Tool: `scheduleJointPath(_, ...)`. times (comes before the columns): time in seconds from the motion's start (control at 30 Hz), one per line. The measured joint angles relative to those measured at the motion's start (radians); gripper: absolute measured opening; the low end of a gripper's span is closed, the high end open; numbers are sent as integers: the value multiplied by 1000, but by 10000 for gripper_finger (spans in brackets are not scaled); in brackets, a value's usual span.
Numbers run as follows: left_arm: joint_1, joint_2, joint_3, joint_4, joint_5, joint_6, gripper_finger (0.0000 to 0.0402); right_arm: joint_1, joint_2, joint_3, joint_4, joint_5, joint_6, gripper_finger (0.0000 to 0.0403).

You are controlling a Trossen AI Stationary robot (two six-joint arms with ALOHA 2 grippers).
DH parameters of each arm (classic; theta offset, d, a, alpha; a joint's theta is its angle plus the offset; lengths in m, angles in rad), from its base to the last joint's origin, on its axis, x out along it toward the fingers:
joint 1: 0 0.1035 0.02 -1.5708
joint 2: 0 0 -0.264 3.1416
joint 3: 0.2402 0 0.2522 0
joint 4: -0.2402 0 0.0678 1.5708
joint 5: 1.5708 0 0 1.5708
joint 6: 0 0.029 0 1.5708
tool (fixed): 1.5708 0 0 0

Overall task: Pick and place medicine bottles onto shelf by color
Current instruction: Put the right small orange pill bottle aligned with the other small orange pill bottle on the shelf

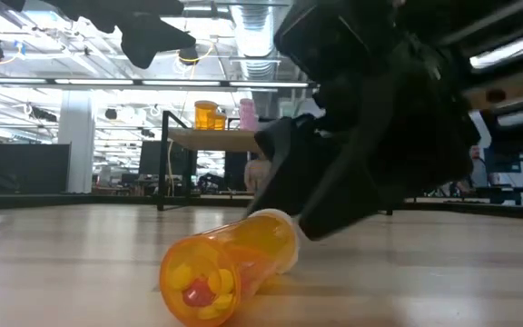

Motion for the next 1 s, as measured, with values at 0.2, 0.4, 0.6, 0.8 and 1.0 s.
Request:
scheduleJointPath(0.2,0,0,0,-2,0,0,245,0,24,23,19,-9,3,234)
scheduleJointPath(0.4,0,0,0,-6,2,-1,245,2,94,65,22,-59,3,234)
scheduleJointPath(0.6,0,0,0,-12,2,-1,245,1,107,69,22,-68,5,234)
scheduleJointPath(0.8,0,0,0,-12,2,-8,245,-18,40,64,-47,-63,83,234)
scheduleJointPath(1.0,0,0,0,-13,1,-10,245,-17,-41,69,-51,77,245,234)
